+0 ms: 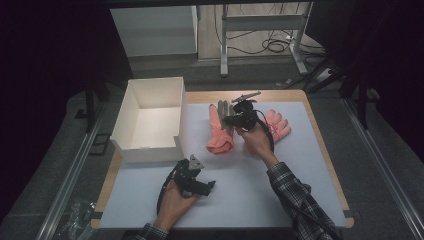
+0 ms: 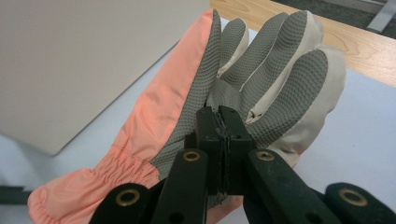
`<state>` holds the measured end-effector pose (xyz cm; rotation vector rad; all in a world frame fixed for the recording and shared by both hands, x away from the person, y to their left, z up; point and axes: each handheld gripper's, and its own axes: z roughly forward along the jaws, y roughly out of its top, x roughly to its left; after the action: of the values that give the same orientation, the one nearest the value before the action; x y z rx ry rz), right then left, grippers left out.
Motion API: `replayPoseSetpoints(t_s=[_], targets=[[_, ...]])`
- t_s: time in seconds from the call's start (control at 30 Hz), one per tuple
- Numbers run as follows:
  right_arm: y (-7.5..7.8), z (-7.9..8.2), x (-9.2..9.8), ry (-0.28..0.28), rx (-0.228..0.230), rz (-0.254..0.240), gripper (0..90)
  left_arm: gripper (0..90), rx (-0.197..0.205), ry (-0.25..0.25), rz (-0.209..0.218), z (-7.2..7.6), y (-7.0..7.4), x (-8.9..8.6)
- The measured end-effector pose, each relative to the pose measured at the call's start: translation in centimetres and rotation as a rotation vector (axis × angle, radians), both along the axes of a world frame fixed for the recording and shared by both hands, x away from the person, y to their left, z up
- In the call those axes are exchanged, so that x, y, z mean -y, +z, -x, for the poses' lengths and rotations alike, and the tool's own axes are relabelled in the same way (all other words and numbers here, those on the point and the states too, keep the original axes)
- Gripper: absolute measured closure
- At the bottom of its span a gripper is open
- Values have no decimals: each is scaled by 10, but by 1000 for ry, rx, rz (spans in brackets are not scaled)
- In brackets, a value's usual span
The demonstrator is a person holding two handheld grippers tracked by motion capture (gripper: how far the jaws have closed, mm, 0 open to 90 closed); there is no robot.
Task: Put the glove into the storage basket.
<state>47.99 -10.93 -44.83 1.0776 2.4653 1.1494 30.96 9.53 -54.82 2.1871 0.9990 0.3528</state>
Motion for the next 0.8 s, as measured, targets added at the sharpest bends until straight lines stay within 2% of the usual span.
replayPoseSetpoints(t_s=[0.3,0.8], targets=[[12,26,15,55,6,-30,880,32,1,-1,-1,0,0,0],[11,81,48,102,-6,-64,881,32,2,-2,-3,0,0,0]])
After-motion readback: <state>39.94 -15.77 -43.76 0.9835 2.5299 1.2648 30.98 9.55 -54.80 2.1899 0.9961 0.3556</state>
